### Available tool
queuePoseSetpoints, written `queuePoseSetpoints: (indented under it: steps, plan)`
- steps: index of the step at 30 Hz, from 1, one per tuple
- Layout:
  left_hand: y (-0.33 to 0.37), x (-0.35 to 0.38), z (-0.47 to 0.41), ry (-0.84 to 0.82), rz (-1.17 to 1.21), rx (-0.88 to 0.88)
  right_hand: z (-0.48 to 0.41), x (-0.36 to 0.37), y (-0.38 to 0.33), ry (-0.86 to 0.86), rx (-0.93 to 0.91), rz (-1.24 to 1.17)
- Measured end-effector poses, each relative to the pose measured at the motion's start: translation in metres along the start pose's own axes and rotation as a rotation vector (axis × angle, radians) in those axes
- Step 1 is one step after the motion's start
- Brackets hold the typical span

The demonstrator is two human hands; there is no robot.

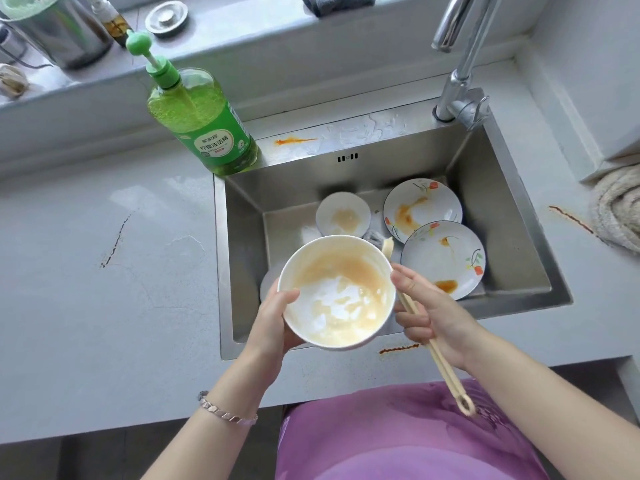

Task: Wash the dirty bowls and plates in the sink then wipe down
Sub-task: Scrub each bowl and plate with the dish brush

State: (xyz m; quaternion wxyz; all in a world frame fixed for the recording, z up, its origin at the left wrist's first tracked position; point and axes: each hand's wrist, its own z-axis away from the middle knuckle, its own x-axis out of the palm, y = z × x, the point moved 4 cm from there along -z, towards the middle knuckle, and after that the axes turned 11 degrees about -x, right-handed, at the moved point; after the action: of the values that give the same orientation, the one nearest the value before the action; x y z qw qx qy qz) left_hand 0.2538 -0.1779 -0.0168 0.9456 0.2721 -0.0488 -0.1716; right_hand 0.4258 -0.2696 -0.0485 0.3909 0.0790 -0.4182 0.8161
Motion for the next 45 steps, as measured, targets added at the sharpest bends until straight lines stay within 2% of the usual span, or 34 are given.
queuePoseSetpoints:
  steps: [4, 6, 7, 10, 12, 14, 16, 18, 21, 24, 28, 30, 34, 36, 38, 40, 42, 43, 45]
  plan:
    - [0.001, 0.005, -0.007, -0.070, -0.081, -0.012, 0.000, -0.004, -0.003, -0.033, -0.015, 0.056]
    - [-0.001, 0.005, -0.014, -0.053, -0.186, -0.010, 0.001, -0.005, -0.003, -0.005, -0.035, 0.114]
    - [0.000, 0.004, -0.018, 0.003, -0.322, 0.050, 0.000, -0.005, -0.003, 0.024, -0.048, 0.129]
    - [0.011, 0.011, -0.010, 0.168, -0.770, 0.370, -0.002, -0.003, -0.005, 0.159, -0.083, 0.237]
    - [0.012, 0.030, 0.000, 0.055, -0.880, 0.491, -0.007, -0.002, -0.006, 0.244, -0.115, 0.363]
    - [0.004, 0.052, 0.006, -0.081, -0.981, 0.452, -0.010, 0.000, -0.007, 0.310, -0.144, 0.468]
    - [0.001, 0.067, 0.006, -0.065, -1.091, 0.506, -0.011, 0.004, -0.010, 0.323, -0.193, 0.518]
    - [0.008, 0.070, 0.002, 0.038, -1.050, 0.585, -0.009, 0.010, -0.017, 0.283, -0.254, 0.546]
    - [0.020, 0.059, -0.004, 0.086, -0.827, 0.453, -0.004, 0.012, -0.034, 0.191, -0.352, 0.650]
    - [0.036, 0.039, -0.010, -0.004, -0.512, 0.268, 0.005, 0.001, -0.056, 0.089, -0.493, 0.993]
    - [0.042, 0.023, -0.009, -0.079, -0.540, 0.267, 0.034, 0.011, -0.058, -0.159, -0.741, 1.582]
    - [0.042, 0.018, -0.007, -0.094, -0.555, 0.288, 0.041, 0.019, -0.058, -0.214, -0.839, 1.687]
    - [0.041, 0.012, -0.005, -0.168, -0.535, 0.281, 0.012, 0.008, -0.076, -0.062, -0.593, 1.598]
    - [0.040, 0.010, -0.004, -0.181, -0.524, 0.279, 0.017, 0.017, -0.076, -0.056, -0.664, 1.543]
    - [0.040, 0.008, -0.003, -0.171, -0.494, 0.302, 0.038, 0.036, -0.059, -0.215, -0.800, 1.572]
    - [0.039, 0.007, -0.002, -0.160, -0.486, 0.324, 0.050, 0.041, -0.049, -0.302, -0.812, 1.584]
    - [0.038, 0.007, -0.002, -0.171, -0.476, 0.307, 0.030, 0.027, -0.063, -0.129, -0.752, 1.570]
    - [0.038, 0.008, -0.001, -0.189, -0.476, 0.302, 0.018, 0.018, -0.069, -0.062, -0.658, 1.546]
    - [0.039, 0.009, 0.002, -0.218, -0.478, 0.302, 0.013, 0.010, -0.076, 0.005, -0.663, 1.515]
